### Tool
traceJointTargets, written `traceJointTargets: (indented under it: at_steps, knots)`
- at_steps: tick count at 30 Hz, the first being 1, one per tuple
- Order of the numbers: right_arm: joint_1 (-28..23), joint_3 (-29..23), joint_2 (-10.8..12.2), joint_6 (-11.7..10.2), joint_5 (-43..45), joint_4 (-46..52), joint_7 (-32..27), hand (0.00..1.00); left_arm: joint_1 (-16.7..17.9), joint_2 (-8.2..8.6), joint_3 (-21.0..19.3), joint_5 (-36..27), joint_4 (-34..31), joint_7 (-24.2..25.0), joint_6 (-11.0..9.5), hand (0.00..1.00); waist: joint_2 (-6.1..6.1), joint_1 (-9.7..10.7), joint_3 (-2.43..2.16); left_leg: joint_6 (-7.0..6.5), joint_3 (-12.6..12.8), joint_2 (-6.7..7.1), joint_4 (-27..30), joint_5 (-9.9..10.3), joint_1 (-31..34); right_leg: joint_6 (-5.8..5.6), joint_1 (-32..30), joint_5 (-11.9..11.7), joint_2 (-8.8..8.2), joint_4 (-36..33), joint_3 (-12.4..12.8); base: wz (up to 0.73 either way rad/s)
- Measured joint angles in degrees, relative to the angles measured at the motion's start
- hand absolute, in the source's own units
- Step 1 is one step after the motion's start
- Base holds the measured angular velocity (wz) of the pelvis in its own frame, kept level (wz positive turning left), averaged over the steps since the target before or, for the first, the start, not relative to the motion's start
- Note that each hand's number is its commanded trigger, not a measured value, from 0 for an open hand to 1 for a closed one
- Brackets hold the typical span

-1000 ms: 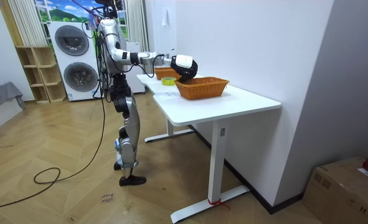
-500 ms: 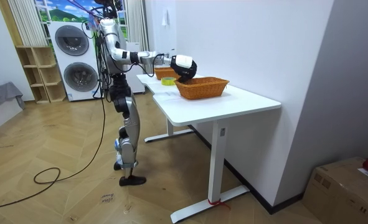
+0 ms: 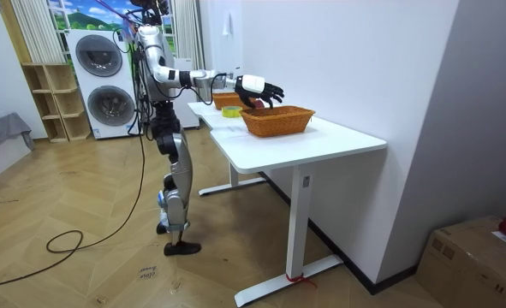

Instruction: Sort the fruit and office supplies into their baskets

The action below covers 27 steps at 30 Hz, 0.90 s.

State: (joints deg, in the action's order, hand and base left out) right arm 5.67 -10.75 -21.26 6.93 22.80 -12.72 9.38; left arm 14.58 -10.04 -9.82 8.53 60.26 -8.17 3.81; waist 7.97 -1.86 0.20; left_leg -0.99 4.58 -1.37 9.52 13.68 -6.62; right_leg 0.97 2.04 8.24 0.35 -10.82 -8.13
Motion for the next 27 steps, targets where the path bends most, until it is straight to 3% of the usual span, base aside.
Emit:
traceJointTargets:
  at_steps: [27]
  knots:
    - [0.0,0.0,0.0,0.0,0.01,0.0,0.0,0.0,0.03,0.0,-0.04,0.45,0.01,-0.03,0.04,0.0,-0.1,-0.05,-0.07,0.0,0.0,0.0,0.01,0.0,-0.04,0.0,0.01,0.0,0.01,-0.03,0.0,0.0]
